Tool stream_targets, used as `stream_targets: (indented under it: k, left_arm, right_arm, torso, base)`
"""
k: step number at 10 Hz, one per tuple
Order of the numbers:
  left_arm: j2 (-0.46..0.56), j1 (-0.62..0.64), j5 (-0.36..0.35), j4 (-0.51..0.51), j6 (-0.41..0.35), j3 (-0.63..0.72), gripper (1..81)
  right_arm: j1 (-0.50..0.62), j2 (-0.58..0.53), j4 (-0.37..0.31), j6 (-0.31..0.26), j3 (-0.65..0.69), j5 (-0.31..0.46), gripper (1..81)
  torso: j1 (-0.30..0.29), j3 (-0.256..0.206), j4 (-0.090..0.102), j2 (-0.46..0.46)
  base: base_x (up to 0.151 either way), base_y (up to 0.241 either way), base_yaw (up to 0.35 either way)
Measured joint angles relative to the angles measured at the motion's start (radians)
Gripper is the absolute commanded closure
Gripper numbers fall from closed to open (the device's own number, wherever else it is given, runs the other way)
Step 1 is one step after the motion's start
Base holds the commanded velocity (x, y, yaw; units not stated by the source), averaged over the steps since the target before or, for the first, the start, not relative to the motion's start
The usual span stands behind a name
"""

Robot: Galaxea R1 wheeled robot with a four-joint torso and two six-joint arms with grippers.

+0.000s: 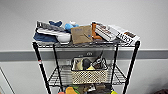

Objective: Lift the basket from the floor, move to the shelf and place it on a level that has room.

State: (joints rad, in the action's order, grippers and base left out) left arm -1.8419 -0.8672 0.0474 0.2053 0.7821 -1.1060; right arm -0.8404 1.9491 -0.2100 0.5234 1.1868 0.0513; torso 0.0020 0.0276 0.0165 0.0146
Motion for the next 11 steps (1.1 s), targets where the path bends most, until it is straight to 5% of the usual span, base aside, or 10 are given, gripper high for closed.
stream_targets:
  k: [3,11]
  left_arm:
    - [-0.052,-0.149,-0.038,0.114,-0.002,-0.119,1.0]
    - [-0.331,-0.447,-0.219,0.249,-0.01,-0.522,1.0]
  right_arm:
    - [-0.11,0.016,0.118,-0.007,0.026,-0.01,1.0]
    - [-0.368,0.214,0.264,-0.01,0.276,-0.054,1.0]
  torso:
    - [-0.001,-0.001,0.0,0.001]
    - [-0.002,-0.002,0.0,0.002]
  base:
    - [0.0,0.0,0.0]
    - [0.0,0.0,0.0]
